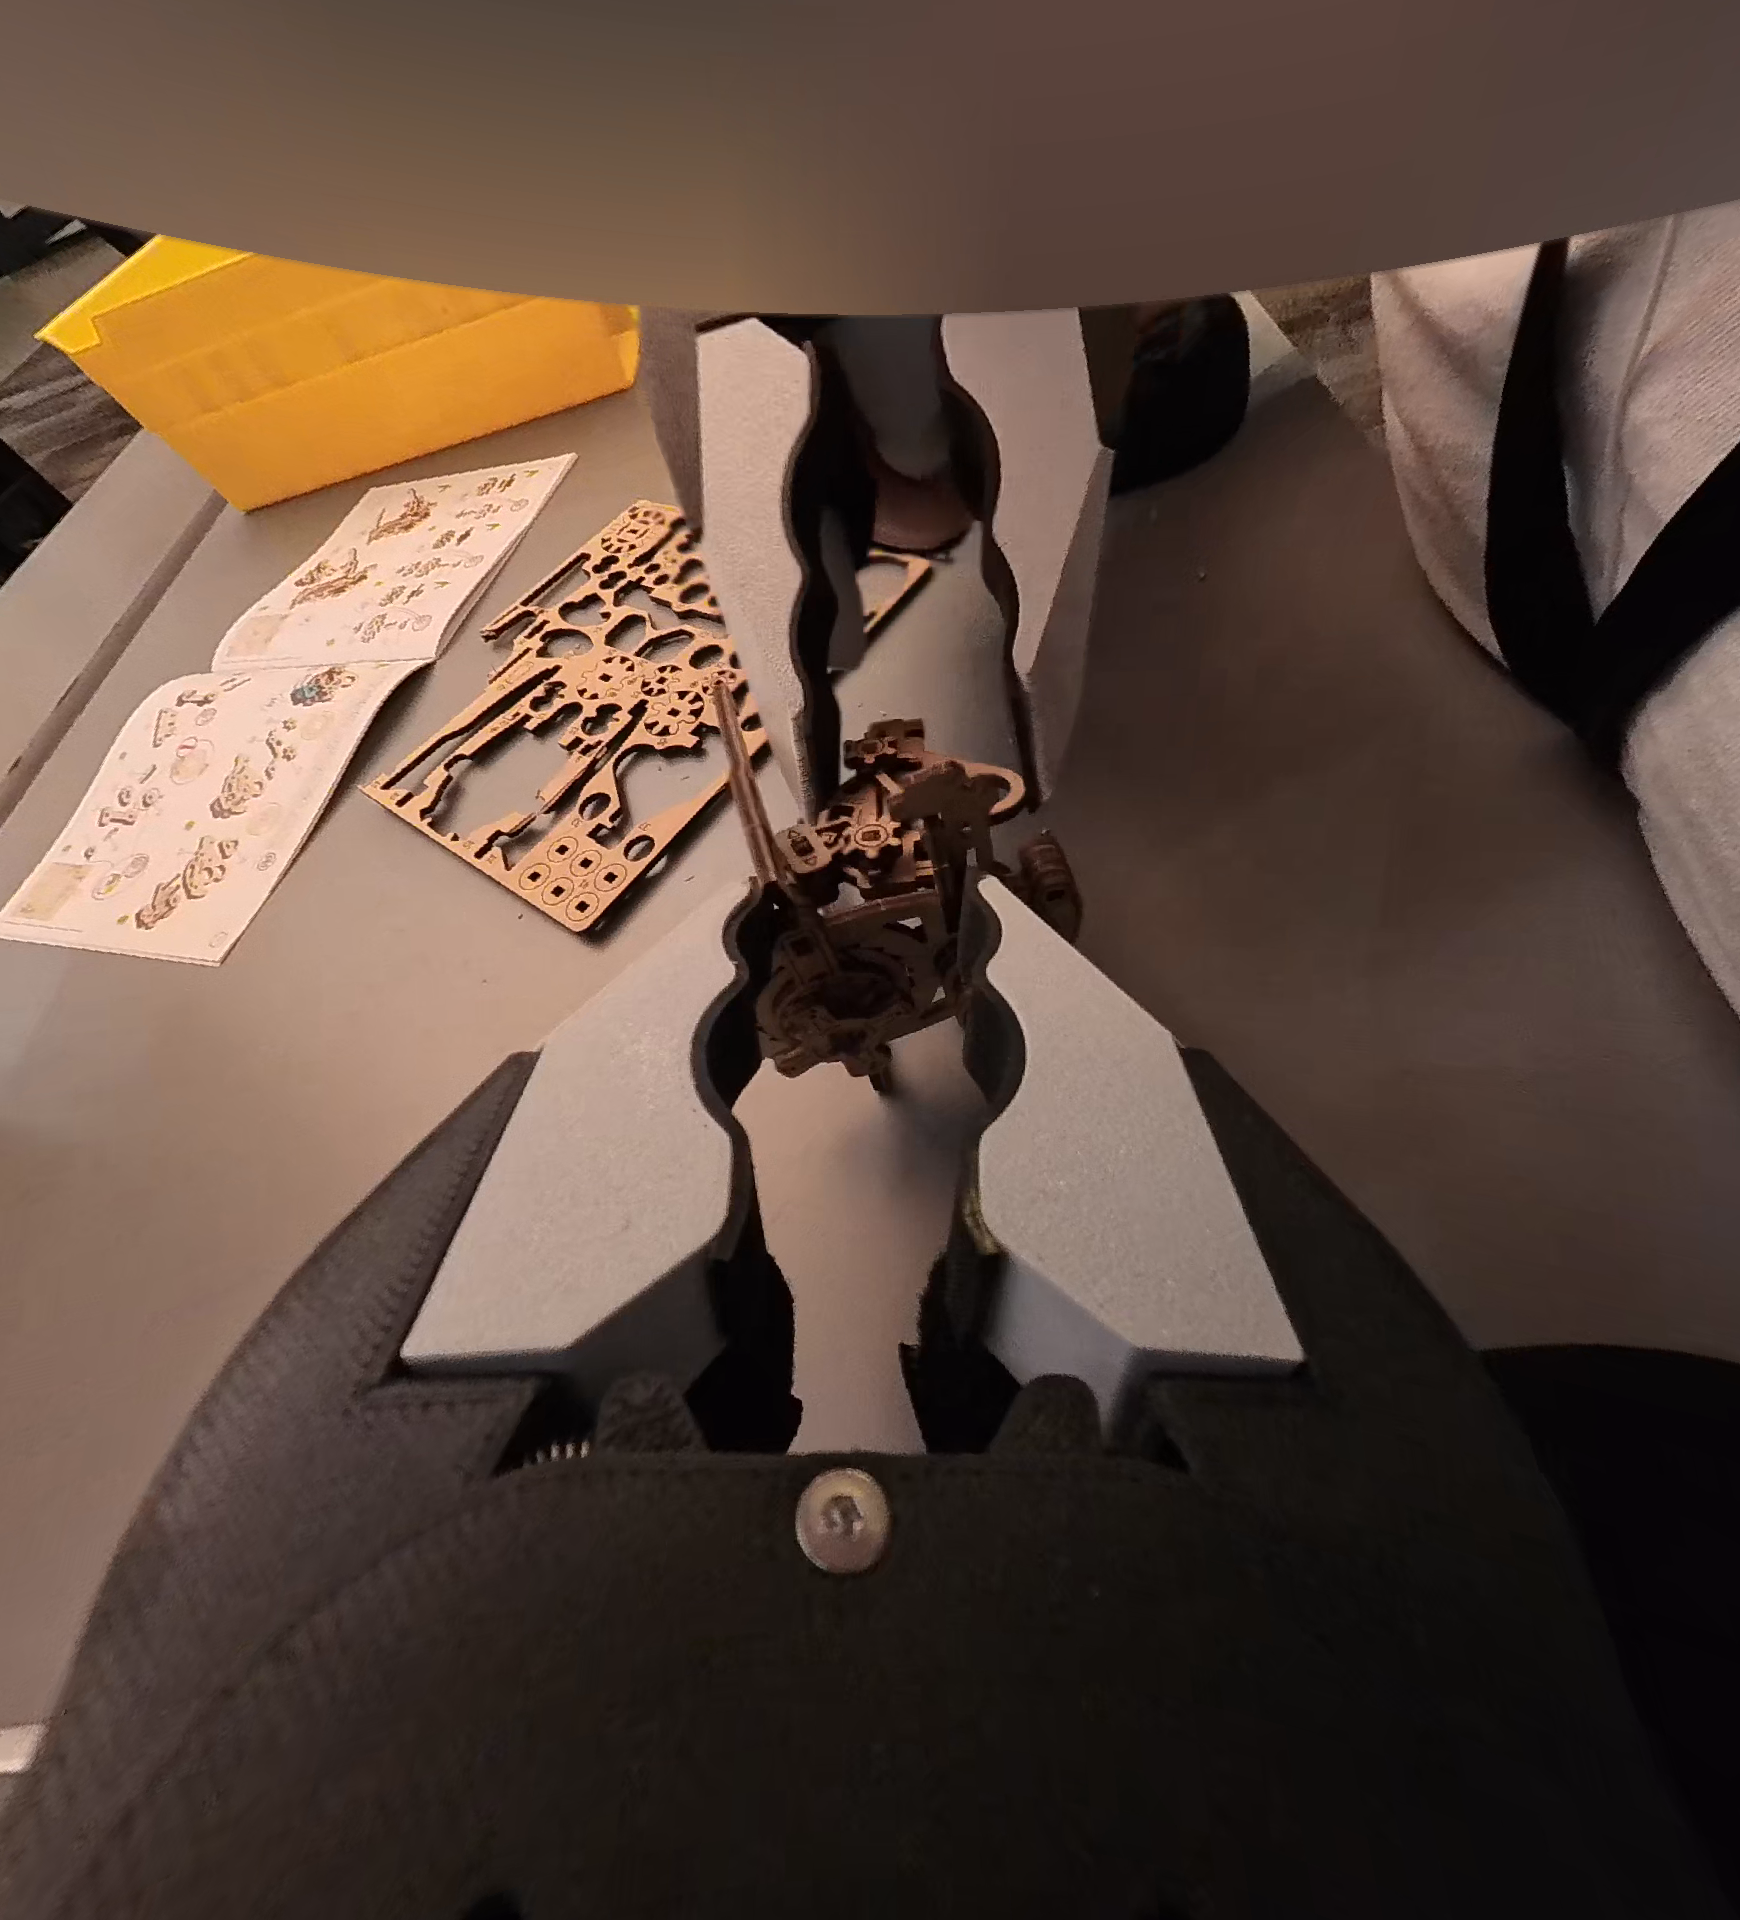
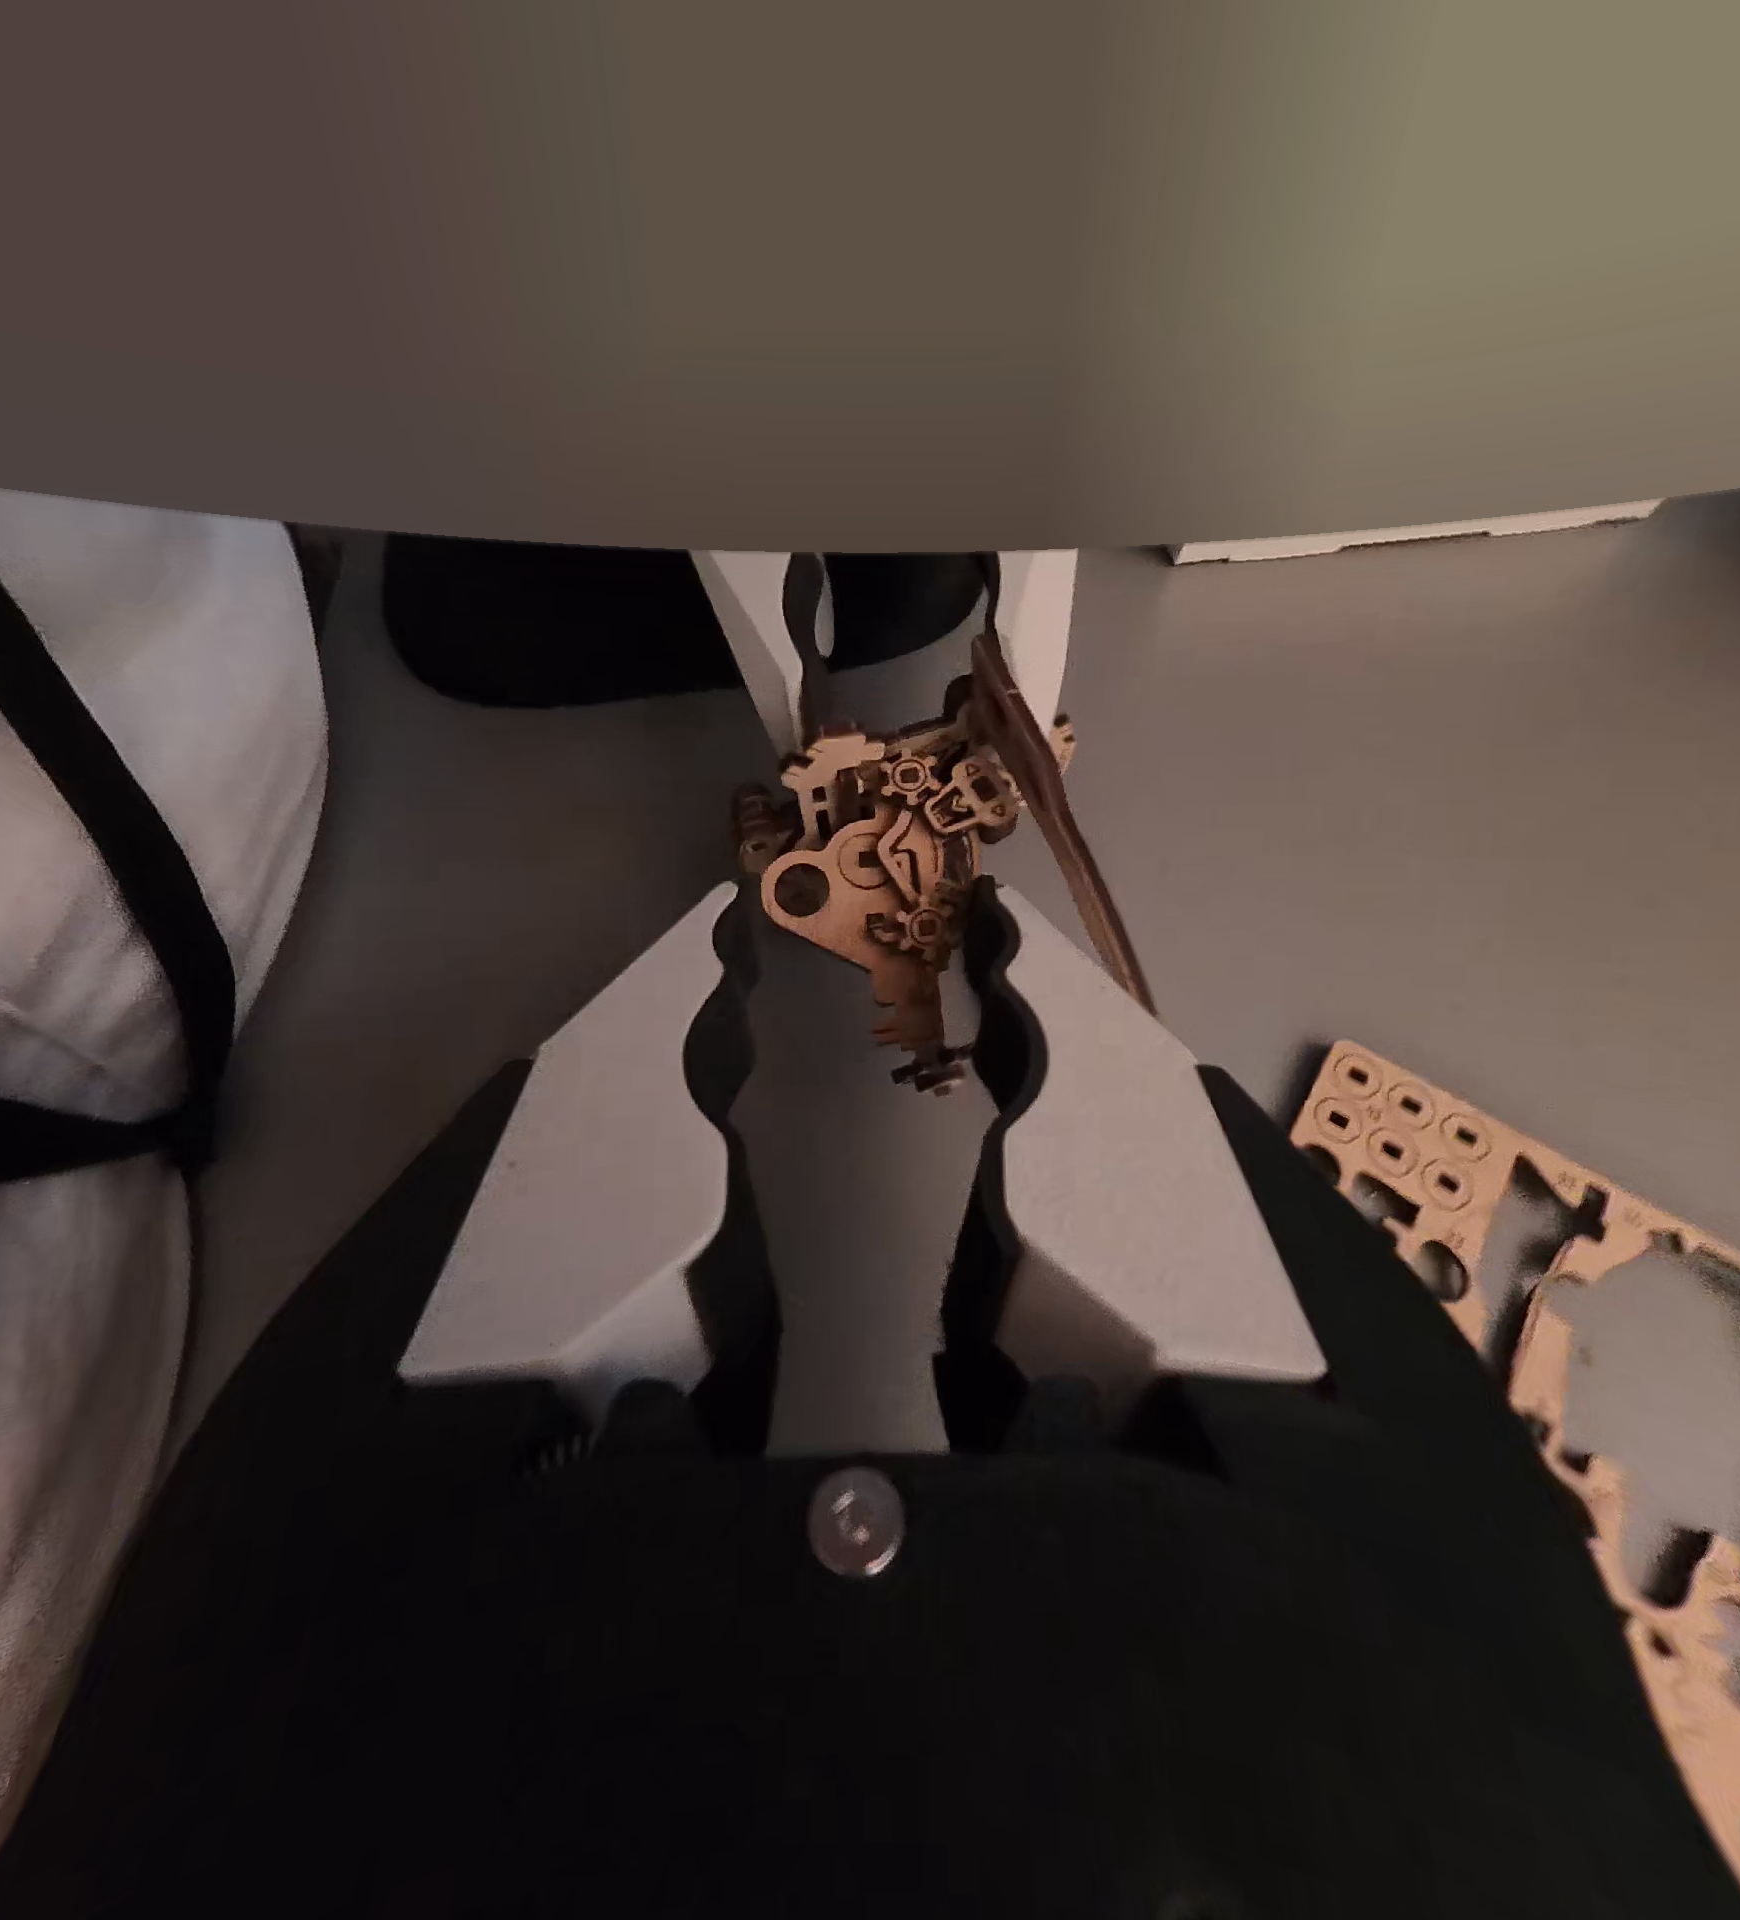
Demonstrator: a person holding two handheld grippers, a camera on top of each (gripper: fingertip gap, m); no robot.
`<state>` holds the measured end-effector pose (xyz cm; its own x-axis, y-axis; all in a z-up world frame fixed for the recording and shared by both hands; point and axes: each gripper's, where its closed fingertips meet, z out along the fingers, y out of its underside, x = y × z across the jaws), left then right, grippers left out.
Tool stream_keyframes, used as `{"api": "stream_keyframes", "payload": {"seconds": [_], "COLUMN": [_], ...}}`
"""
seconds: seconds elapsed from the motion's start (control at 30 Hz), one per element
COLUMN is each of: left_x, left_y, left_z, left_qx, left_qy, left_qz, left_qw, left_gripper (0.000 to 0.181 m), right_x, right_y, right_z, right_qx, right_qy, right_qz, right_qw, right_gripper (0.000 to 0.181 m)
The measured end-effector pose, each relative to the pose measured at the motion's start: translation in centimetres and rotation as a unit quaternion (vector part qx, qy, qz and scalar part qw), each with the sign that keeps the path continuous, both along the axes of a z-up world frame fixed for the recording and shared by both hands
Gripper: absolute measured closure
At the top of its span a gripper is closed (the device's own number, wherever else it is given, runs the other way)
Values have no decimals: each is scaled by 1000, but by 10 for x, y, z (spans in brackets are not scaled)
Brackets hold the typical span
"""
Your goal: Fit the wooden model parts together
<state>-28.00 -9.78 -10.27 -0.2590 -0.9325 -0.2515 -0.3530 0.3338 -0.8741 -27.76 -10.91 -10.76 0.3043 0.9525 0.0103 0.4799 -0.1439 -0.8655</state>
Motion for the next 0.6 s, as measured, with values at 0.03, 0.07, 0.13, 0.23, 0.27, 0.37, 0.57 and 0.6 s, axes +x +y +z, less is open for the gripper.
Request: {"api": "stream_keyframes", "payload": {"seconds": [0.03, 0.07, 0.13, 0.23, 0.27, 0.37, 0.57, 0.6], "left_x": [0, 0, 0, 0, 0, 1, 1, 1], "left_y": [0, -1, -1, 3, 4, 13, 14, 14], "left_z": [0, 0, 0, 0, 1, 5, 2, 3], "left_qx": [0, 1, 1, -3, -12, -1, 29, 29], "left_qy": [0, 0, 1, 0, 1, -14, -12, -14], "left_qz": [-1, -1, -2, 6, 7, 29, 38, 38], "left_qw": [1000, 1000, 1000, 1000, 1000, 999, 999, 999], "left_gripper": [147, 147, 147, 147, 147, 147, 147, 147], "right_x": [0, 1, 1, 6, 6, 9, 6, 6], "right_y": [0, 0, 0, -6, -6, 7, 8, 9], "right_z": [0, 0, 0, -7, -10, 0, -5, -1], "right_qx": [5, 4, 9, 5, 14, 45, -54, -77], "right_qy": [-11, -21, -42, -61, -59, -18, 39, 66], "right_qz": [18, 32, 53, 74, 62, -3, -36, -41], "right_qw": [1000, 999, 998, 995, 996, 999, 997, 994], "right_gripper": [142, 143, 142, 156, 159, 157, 146, 144]}}
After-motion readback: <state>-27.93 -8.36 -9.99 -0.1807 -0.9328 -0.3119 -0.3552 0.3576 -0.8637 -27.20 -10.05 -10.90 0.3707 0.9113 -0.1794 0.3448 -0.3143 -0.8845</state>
